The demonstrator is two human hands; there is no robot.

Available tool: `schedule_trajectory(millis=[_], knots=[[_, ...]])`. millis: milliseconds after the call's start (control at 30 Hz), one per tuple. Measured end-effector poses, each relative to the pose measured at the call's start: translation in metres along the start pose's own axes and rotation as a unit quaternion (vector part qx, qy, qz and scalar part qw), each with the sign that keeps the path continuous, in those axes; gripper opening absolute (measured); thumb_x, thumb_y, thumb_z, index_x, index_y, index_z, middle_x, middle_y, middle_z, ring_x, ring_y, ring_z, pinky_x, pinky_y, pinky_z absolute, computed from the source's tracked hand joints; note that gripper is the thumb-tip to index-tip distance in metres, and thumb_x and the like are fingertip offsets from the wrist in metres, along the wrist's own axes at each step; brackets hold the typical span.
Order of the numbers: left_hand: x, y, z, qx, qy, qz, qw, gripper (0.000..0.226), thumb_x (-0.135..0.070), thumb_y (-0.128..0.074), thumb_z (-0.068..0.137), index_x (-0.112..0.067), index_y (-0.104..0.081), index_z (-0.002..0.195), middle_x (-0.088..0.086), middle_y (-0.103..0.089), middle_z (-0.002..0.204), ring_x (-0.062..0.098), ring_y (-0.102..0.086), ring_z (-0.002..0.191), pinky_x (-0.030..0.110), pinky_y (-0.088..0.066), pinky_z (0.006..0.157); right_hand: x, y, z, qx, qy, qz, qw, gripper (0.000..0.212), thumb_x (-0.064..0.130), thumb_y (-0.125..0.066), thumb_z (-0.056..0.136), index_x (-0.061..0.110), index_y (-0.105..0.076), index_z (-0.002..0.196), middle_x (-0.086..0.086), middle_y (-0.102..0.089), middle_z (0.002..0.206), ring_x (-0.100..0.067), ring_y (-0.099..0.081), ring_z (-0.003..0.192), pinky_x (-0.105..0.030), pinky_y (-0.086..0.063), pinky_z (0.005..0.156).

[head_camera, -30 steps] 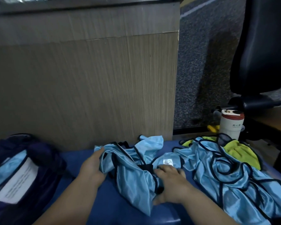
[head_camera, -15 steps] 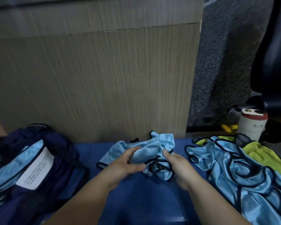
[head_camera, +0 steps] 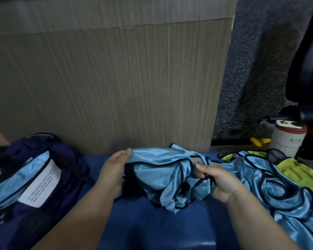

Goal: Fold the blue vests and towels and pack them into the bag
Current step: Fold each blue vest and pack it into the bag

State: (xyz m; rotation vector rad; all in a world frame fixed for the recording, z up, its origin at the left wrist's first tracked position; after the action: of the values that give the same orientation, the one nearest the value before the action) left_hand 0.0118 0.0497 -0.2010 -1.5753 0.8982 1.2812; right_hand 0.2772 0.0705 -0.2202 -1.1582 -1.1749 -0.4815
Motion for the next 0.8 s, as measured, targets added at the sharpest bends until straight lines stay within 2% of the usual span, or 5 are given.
schedule_trajectory(millis=[233, 367, 467, 567, 800], knots=[[0.011, 0.038, 0.024, -0.133, 0.023, -0.027, 0.991, 0.011, -0.025, -0.06, 0.096, -0.014, -0.056, 0.097, 0.008, -0.062, 0.1, 0.022, -0.062, 0.088, 0.038, -0.054, 0.078, -0.004, 0.027, 0.001, -0.17, -0.092, -0.057, 0.979, 0.04, 0.028, -0.079, 0.061, 0.001, -0.065, 0.088, -0.015, -0.07, 0.076, -0.03, -0.07, 0.069, -0.04, -0.058, 0.072], [0.017, 0.034, 0.007, -0.173, -0.066, 0.244, 0.952, 0.025, -0.036, -0.073, 0.084, -0.02, -0.057, 0.095, 0.004, -0.062, 0.106, 0.025, -0.06, 0.1, 0.042, -0.05, 0.091, -0.003, 0.021, 0.001, -0.149, -0.089, -0.036, 0.984, 0.035, 0.027, -0.075, 0.065, 0.004, -0.067, 0.091, -0.008, -0.07, 0.073, -0.026, -0.069, 0.068, -0.036, -0.057, 0.069], [0.025, -0.007, -0.018, -0.003, -0.081, 0.337, 0.938, 0.022, -0.041, -0.07, 0.085, -0.022, -0.062, 0.078, -0.004, -0.065, 0.079, 0.015, -0.063, 0.077, 0.03, -0.049, 0.069, -0.003, 0.01, 0.0, -0.104, -0.077, -0.025, 0.991, 0.036, 0.017, -0.072, 0.07, 0.002, -0.068, 0.102, -0.013, -0.074, 0.092, -0.028, -0.071, 0.081, -0.036, -0.058, 0.073], [0.042, -0.04, -0.032, 0.12, -0.042, 0.414, 0.901, 0.029, -0.057, -0.063, 0.084, -0.028, -0.066, 0.082, -0.009, -0.069, 0.081, 0.004, -0.065, 0.076, 0.021, -0.048, 0.067, -0.005, 0.004, -0.002, -0.079, -0.078, -0.064, 0.992, 0.028, 0.0, -0.064, 0.08, 0.001, -0.069, 0.107, -0.02, -0.072, 0.105, -0.031, -0.072, 0.089, -0.039, -0.057, 0.079], [0.061, -0.073, -0.036, 0.174, -0.017, 0.485, 0.857, 0.037, -0.064, -0.055, 0.085, -0.03, -0.059, 0.097, -0.014, -0.061, 0.089, 0.003, -0.058, 0.085, 0.023, -0.046, 0.076, -0.024, 0.002, 0.003, -0.126, -0.078, -0.249, 0.957, 0.034, 0.0, -0.071, 0.077, 0.002, -0.064, 0.111, -0.013, -0.075, 0.095, -0.028, -0.073, 0.089, -0.043, -0.058, 0.084]])
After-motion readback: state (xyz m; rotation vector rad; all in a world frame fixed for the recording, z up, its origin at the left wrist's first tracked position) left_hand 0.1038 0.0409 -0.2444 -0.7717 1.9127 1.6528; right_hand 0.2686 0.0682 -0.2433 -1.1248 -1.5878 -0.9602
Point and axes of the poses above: each hand's wrist, its own z-axis towards the middle knuckle, its own y-axis out of the back of the hand, x = y × z, the point moved 4 cm from there along z, towards the middle knuckle
